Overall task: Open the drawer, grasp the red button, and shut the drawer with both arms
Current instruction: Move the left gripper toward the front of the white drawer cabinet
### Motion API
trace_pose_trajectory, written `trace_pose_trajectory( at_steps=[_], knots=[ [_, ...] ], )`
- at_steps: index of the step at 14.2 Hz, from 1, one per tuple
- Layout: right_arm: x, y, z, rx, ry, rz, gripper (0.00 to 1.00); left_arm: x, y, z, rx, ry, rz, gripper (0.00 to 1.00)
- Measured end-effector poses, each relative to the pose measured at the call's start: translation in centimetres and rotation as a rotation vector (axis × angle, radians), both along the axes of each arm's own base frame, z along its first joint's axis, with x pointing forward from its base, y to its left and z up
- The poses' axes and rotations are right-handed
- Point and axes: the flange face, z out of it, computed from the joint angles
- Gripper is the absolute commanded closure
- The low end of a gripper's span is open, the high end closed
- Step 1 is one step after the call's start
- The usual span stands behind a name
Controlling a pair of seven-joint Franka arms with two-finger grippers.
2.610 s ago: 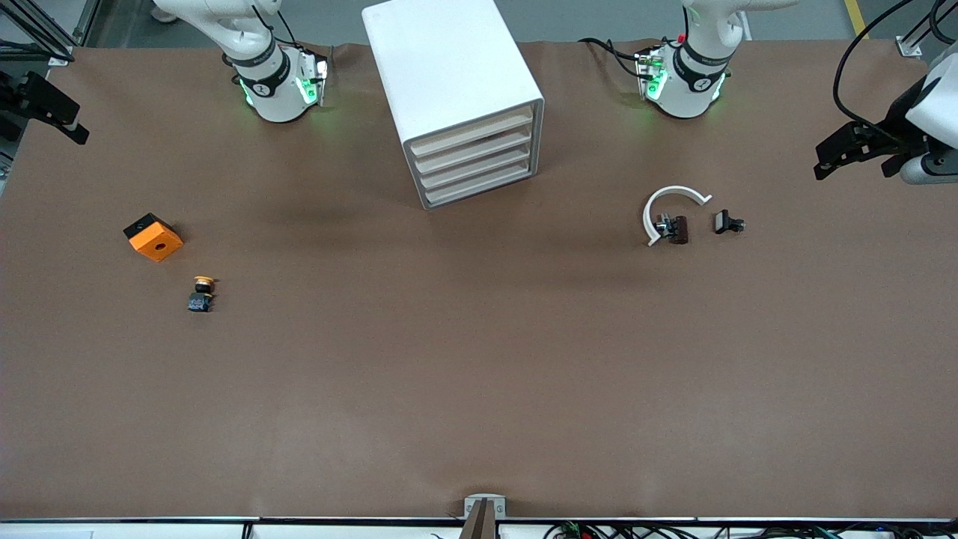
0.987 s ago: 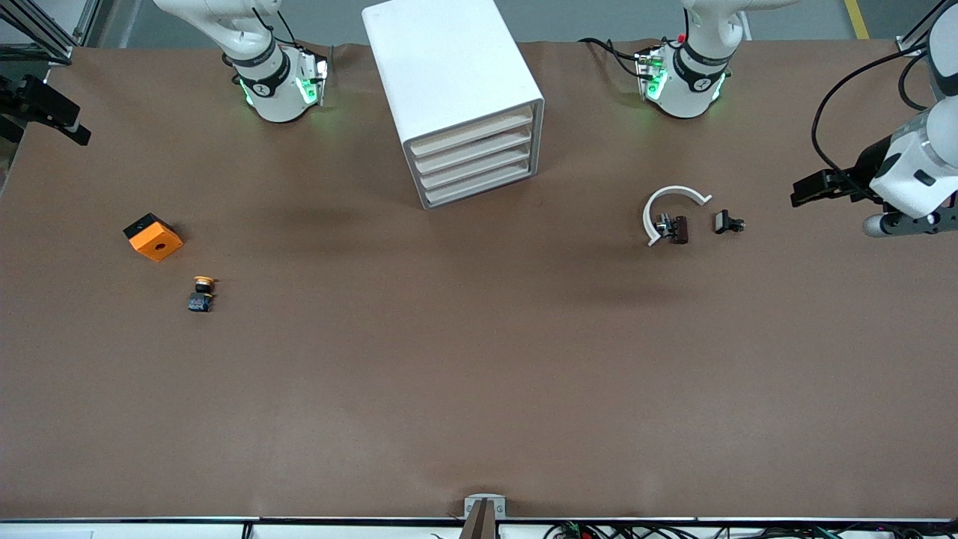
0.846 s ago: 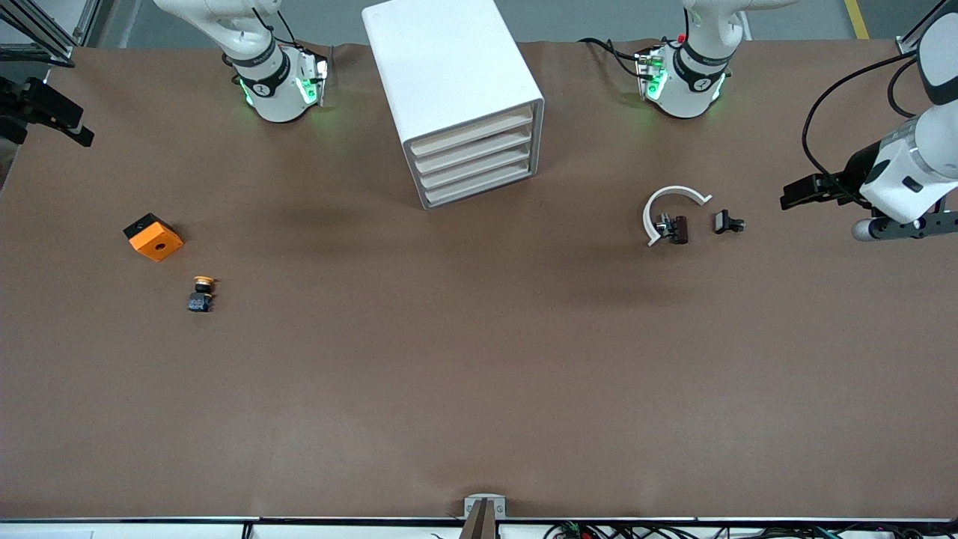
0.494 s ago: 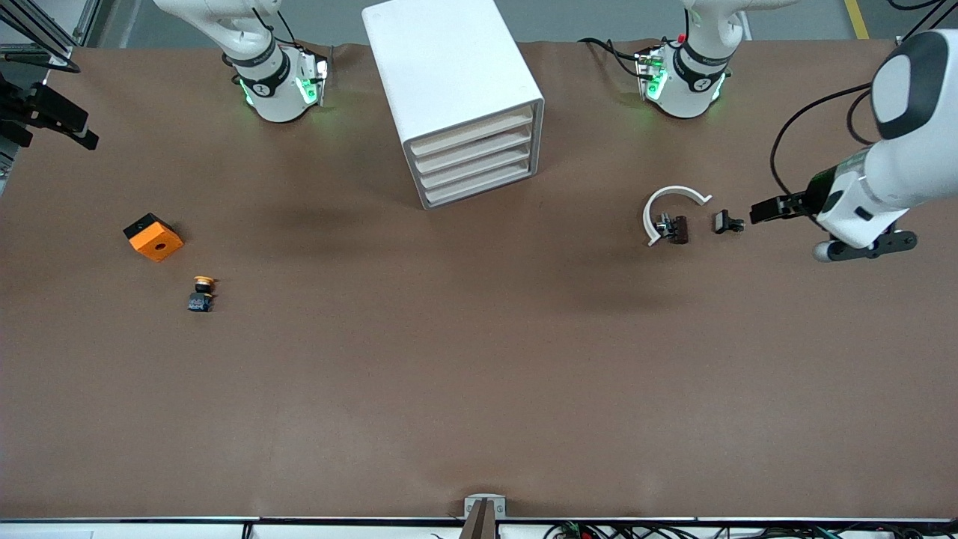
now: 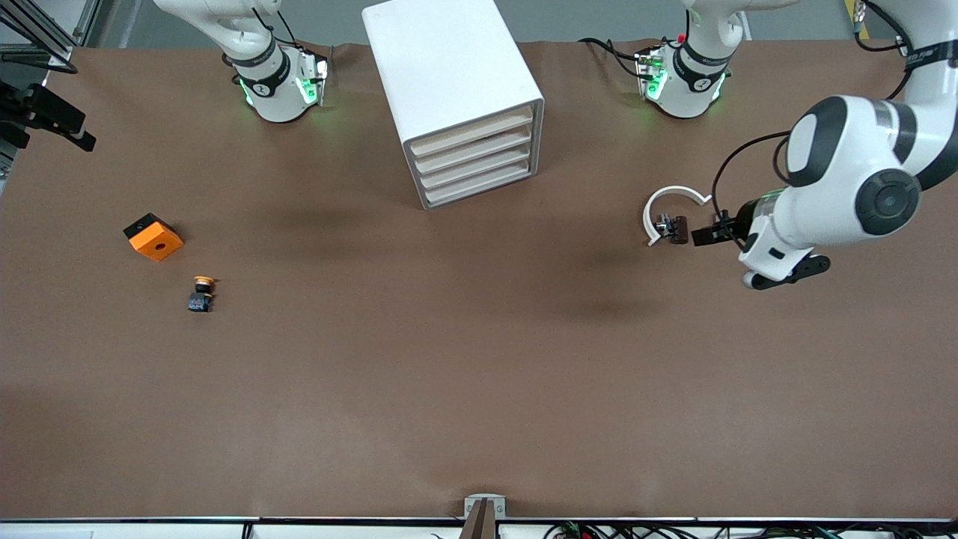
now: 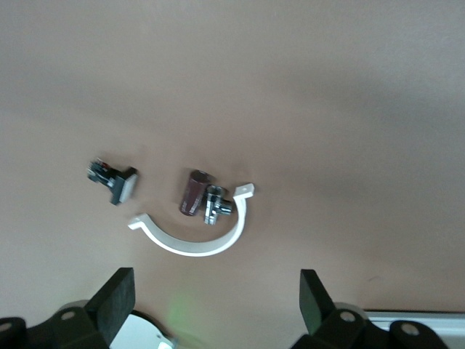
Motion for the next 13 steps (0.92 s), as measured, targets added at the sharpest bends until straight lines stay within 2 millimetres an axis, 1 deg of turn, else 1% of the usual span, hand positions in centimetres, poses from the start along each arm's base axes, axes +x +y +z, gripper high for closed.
trace_pose_trajectory(
  at_steps=[2, 6, 10, 13],
  knots=[
    [0.1, 0.0, 0.1, -0.001, -0.009, 0.0, 0.0, -0.1, -2.6, -1.5, 0.037, 0.025, 0.068, 0.0],
    [0.2, -0.1, 0.2, -0.002, -0.023, -0.001, 0.0, -0.2, -8.4, -3.5, 0.149, 0.043, 0.234, 0.0],
    [0.3, -0.1, 0.2, -0.002, -0.025, -0.002, 0.0, -0.5, -12.7, -7.0, 0.267, 0.068, 0.365, 0.0],
    [0.3, -0.1, 0.2, -0.003, -0.025, -0.003, 0.0, -1.2, -15.4, -8.5, 0.362, 0.12, 0.464, 0.0]
  ],
)
